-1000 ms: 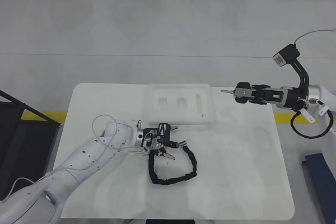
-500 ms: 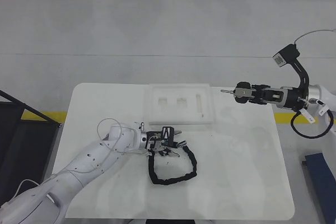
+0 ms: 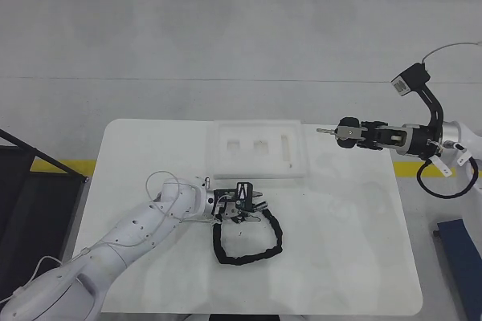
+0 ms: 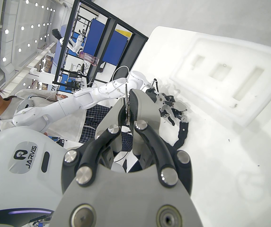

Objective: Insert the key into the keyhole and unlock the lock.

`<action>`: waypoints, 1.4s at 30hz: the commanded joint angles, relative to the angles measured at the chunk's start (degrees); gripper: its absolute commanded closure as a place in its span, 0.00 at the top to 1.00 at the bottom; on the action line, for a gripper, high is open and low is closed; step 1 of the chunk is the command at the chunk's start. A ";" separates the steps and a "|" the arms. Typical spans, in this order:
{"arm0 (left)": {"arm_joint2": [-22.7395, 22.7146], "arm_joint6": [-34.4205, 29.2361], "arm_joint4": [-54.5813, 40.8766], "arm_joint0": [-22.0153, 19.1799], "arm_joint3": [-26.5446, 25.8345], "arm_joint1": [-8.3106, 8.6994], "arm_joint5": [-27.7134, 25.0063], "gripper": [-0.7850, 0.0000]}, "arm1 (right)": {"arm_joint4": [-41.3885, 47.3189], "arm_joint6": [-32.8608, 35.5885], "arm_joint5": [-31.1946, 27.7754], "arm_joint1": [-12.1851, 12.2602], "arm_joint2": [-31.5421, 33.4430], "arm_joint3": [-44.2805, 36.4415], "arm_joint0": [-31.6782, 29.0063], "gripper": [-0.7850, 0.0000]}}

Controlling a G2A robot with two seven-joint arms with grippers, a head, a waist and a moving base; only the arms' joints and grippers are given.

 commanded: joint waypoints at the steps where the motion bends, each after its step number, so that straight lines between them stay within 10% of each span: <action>1: -0.04 -0.29 -0.27 -0.02 0.65 -0.31 -0.32 0.55 | 0.00 0.00 0.00 0.00 0.00 0.00 0.00 0.00; 10: -0.55 -2.10 -2.12 -0.11 3.16 -1.48 -1.96 0.43 | 0.00 0.00 0.00 0.00 0.00 0.00 0.00 0.00; 19: -1.04 -5.32 -4.65 -0.45 4.92 -2.63 -4.91 0.00 | 0.00 0.00 0.00 0.00 0.00 0.00 0.00 0.00; 42: -9.06 17.22 3.78 1.31 -2.85 0.48 1.94 0.00 | -1.07 -0.49 0.35 0.05 -0.44 -1.10 -0.57 0.00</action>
